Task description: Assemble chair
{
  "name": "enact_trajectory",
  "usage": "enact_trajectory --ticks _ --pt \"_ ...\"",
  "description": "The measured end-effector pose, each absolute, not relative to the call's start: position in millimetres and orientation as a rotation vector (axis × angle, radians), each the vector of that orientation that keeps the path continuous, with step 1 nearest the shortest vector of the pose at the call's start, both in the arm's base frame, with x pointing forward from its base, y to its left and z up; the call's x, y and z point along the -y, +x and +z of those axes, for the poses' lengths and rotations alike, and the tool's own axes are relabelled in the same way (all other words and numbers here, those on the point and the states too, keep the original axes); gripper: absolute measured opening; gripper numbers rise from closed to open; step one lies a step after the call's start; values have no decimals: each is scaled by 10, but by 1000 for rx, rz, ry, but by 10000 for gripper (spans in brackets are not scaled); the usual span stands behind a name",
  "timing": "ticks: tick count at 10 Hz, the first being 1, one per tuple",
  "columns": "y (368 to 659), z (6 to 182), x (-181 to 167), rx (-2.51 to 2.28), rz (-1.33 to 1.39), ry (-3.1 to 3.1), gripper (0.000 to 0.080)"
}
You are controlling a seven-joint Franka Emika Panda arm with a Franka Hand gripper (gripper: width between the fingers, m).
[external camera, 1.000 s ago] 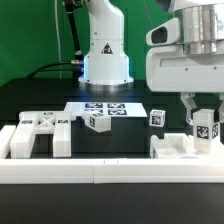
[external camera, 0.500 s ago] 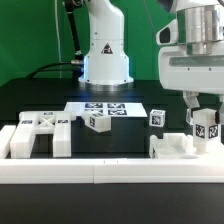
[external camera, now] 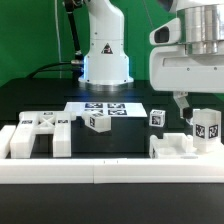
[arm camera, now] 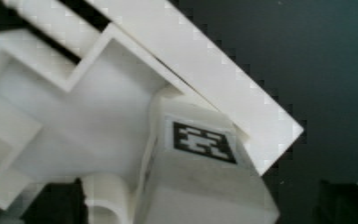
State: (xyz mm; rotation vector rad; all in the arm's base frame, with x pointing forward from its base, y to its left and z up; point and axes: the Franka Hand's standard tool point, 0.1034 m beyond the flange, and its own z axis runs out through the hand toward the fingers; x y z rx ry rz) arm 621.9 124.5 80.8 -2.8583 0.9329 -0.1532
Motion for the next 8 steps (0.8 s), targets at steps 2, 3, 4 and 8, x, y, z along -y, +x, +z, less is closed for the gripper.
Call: enact_trajectory --ticks 2,3,4,8 --pt "6218 808 -1250 -708 -168 -2930 649" --pt "6219 809 -1246 -549 -179 -2972 649" --pt "6226 813 -1232 -366 -190 -3012 649" --pt "6232 814 -1208 41 -212 -3060 649"
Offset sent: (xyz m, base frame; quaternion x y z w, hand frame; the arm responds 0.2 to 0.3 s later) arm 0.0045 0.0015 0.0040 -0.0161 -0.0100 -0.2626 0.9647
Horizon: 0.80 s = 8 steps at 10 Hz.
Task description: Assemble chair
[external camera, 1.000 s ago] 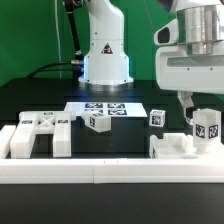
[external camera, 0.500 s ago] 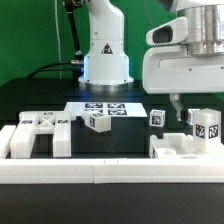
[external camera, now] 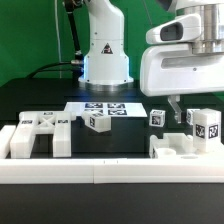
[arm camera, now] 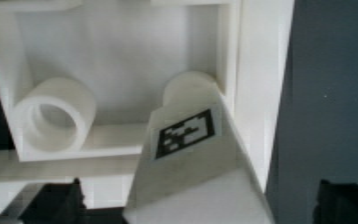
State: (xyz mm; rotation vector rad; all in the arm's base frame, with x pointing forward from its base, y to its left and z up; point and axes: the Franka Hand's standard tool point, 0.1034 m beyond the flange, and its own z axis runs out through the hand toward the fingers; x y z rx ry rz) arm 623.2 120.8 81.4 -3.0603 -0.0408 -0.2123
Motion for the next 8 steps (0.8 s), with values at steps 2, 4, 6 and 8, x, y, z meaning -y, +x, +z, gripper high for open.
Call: enact_trajectory --ticks 2,4,6,8 --pt "6232 814 -1204 159 -217 -3067 649" --pt "6231 813 -1205 155 -217 -3067 419" --pt "6230 812 -1205 112 -215 -3067 289" --pt "6231 810 -1197 -73 -206 -3053 289"
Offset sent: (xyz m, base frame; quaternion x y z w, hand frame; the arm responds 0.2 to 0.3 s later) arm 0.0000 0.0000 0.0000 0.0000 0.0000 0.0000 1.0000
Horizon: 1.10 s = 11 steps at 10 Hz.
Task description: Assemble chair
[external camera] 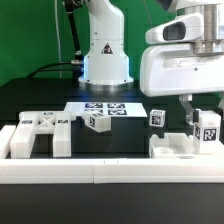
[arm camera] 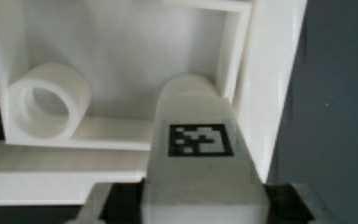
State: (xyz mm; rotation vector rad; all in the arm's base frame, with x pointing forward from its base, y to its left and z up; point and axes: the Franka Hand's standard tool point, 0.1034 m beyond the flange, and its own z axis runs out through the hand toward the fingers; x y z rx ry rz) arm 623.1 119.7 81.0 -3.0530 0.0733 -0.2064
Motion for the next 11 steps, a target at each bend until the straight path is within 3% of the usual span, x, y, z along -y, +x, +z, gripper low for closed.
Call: enact_trajectory --ticks 7,11 --pt "6215 808 -1262 -1282 -131 -2713 291" --pt "6217 807 -1292 -1669 -104 -2481 291"
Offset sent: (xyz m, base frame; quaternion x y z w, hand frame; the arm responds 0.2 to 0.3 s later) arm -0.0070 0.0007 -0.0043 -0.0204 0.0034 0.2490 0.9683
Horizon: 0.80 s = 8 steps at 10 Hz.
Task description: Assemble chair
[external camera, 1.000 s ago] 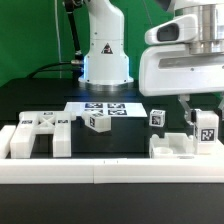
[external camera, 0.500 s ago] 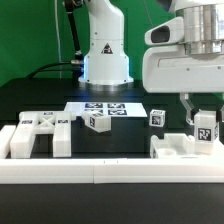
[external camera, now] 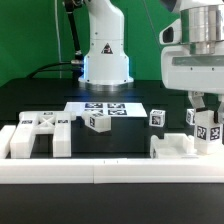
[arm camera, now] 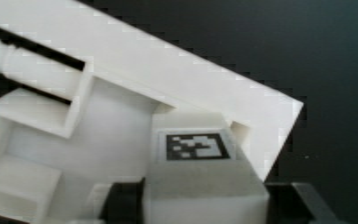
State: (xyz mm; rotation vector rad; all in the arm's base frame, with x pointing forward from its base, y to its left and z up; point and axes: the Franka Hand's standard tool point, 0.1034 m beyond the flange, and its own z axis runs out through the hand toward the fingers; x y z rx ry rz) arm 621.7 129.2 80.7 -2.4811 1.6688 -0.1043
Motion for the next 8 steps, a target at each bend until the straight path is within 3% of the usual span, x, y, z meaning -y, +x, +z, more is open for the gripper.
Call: enact_trajectory --ticks 2,3,4,5,8 --pt "6215 805 -1293 -1693 -100 -2462 291" --pt "6216 806 -1290 -1676 -101 -2474 501" --pt "6223 817 -1264 -1561 -112 -2551 501" --pt "6227 819 -1253 -1497 -119 -2592 614" --pt "6228 806 -1228 -1042 -154 -2825 648"
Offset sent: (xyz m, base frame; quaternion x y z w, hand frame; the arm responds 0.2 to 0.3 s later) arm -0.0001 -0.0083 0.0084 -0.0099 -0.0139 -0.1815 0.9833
